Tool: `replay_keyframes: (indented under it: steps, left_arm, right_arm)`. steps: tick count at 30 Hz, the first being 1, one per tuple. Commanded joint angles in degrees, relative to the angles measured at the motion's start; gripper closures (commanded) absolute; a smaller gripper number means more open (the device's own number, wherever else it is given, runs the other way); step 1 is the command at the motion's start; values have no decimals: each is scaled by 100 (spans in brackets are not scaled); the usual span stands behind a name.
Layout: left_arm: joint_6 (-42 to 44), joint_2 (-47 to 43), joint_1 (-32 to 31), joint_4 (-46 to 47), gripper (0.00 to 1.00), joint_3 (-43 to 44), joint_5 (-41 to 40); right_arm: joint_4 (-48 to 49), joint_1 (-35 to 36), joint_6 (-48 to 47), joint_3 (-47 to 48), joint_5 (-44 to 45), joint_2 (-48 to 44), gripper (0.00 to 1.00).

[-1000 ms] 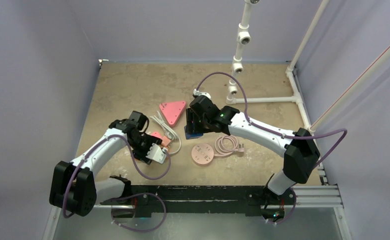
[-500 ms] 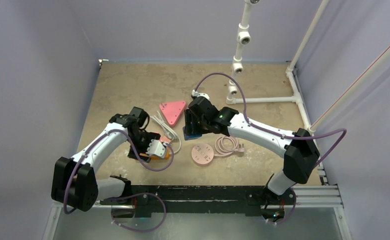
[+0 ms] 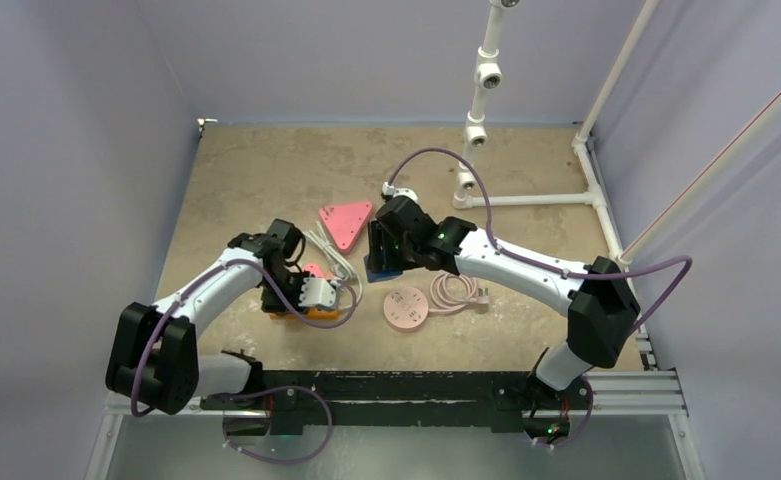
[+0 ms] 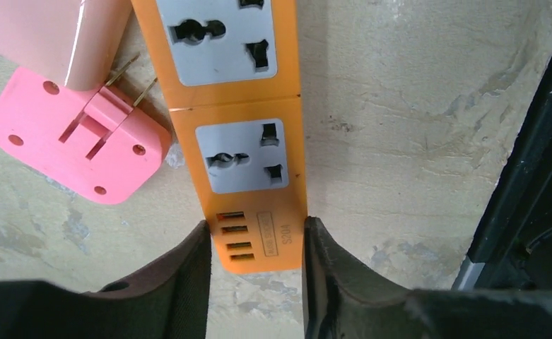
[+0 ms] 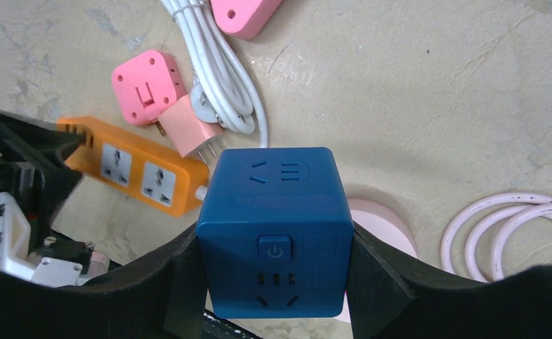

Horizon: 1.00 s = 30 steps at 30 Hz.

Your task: Insert the plug

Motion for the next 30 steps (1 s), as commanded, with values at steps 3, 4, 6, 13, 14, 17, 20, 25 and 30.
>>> replay_keyframes:
  steps: [3, 4, 6, 13, 14, 17, 20, 25, 30]
  left_arm:
    - [-1127, 30, -557, 611, 79, -206, 187]
    - [-1282, 36, -619, 665, 82, -207, 220]
    - [-1604, 78, -744, 768, 83, -178, 265]
    - [-2111, 290, -870, 641, 72, 112, 419]
    - [-2032, 229, -868, 520, 65, 181, 441]
    - [-1715, -58, -869, 160, 37, 463, 536]
    - [-1340, -144, -844, -184, 24, 717, 378]
    - [-649, -86, -350, -457, 10, 814, 148]
    - [-123, 192, 362, -292, 9, 573, -284]
  right_arm:
    - [297, 31, 1, -101, -42, -214, 100]
    - [315, 31, -9, -127, -45, -203, 100]
    - [337, 31, -27, -155, -33, -200, 100]
    - [339, 31, -75, -178, 23, -163, 100]
    - [346, 31, -78, -187, 21, -168, 100]
    - [364, 31, -104, -234, -12, -181, 100]
    - [385, 31, -133, -249, -38, -183, 100]
    - [390, 31, -153, -226, -60, -200, 100]
    - [416, 31, -150, -287, -80, -259, 100]
